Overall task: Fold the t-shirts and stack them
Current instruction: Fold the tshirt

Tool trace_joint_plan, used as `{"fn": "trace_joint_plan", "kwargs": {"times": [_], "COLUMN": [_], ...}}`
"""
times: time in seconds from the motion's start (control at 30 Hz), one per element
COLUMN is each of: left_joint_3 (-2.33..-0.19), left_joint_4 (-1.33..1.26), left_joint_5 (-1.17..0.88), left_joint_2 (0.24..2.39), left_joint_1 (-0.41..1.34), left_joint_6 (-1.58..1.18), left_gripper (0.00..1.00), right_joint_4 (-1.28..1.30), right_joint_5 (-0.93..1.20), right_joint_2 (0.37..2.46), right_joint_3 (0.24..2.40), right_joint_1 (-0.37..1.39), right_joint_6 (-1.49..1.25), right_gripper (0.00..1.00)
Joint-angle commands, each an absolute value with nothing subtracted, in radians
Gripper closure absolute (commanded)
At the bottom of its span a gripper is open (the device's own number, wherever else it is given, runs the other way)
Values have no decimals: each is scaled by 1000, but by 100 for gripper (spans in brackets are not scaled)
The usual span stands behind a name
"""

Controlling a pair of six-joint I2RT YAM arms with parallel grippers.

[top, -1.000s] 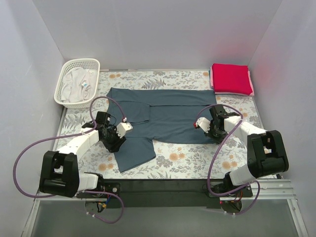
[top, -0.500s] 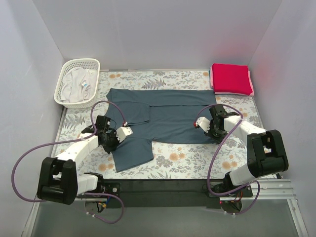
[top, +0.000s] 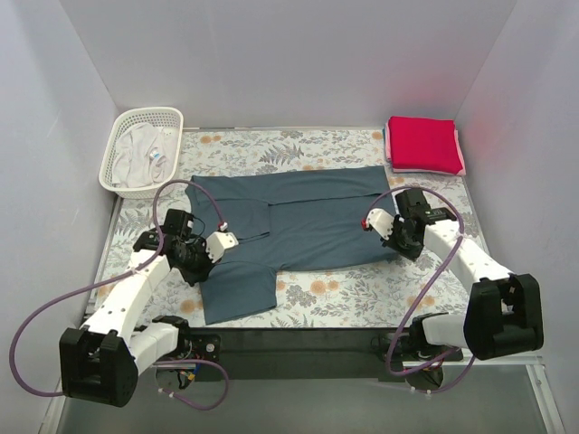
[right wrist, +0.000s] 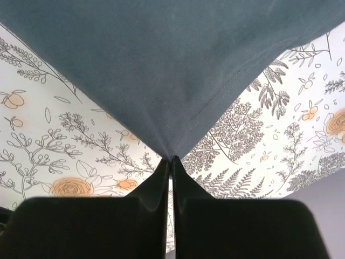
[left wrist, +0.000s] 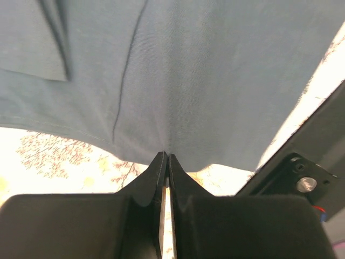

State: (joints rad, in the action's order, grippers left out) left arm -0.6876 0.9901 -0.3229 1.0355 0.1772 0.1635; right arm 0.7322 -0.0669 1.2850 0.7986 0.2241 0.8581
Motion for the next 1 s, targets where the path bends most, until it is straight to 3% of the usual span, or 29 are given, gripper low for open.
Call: {"fn": "trace_joint_plan", "kwargs": {"times": [0.0,0.67,0.97], "left_joint_3": [-780,-1297,-1402], "left_joint_4": [1071,968,851], "left_joint_5": [-360,-414,-365], "left_joint_2": [1035,1525,1724], "left_joint_1": [143,38,18], "left_joint_6": [160,117,83], "left_gripper": [100,100,100], "right_joint_4": [784,795,795], "right_joint_5": [-48,-34,-58], "right_joint_2": [1273,1666,1873], "right_joint_3": [859,1322,1538], "right_joint_1": [192,163,152], "right_joint_6": [900,939,960], "right_gripper": [99,99,99]}}
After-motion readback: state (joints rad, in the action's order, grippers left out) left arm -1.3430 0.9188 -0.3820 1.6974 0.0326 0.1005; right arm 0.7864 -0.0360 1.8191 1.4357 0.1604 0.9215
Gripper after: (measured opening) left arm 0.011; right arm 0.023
